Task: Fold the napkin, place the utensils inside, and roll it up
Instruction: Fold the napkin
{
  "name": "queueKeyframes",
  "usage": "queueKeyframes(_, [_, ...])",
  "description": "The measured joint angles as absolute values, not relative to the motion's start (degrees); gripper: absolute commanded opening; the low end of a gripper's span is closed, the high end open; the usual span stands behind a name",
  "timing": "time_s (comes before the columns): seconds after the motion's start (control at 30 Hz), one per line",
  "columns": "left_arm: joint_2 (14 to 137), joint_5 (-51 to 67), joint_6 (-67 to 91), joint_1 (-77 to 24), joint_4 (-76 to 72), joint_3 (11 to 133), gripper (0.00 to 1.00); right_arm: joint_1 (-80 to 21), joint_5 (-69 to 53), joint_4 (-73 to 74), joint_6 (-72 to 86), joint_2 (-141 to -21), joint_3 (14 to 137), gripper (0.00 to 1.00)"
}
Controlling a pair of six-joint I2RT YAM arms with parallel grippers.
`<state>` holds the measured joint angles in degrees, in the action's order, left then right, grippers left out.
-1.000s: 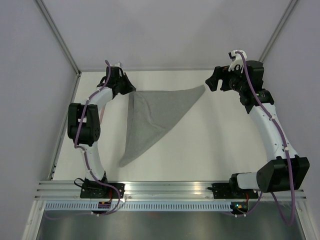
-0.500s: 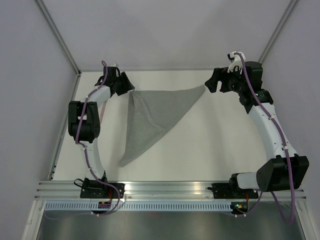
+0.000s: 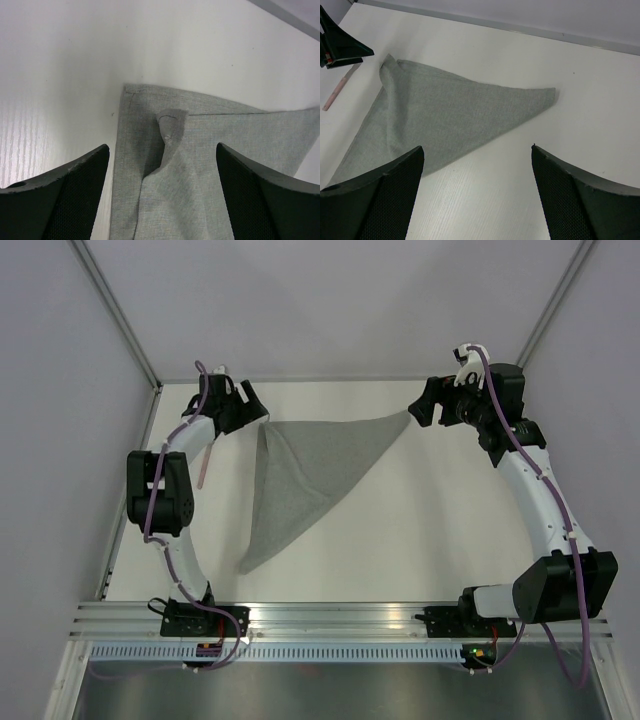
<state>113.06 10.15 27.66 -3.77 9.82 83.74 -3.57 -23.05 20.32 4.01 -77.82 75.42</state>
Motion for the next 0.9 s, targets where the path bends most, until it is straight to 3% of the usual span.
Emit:
queueKeyframes(0.27, [106.7,10.8,27.6,-3.9,7.8,81.0,0.83,-3.6,-24.0,20.4,4.0,-77.9,75.4,0.92])
queueKeyframes(0.5, [107.1,11.3,26.2,-5.1,7.6,80.3,0.61,-3.6,-24.6,20.4,4.1,-77.9,75.4,0.92])
queueKeyframes(0.9, [115.7,7.6,20.8,-9.1,11.2,89.2,0.59,-3.6,-24.6,20.4,4.0,-78.0,75.4,0.92])
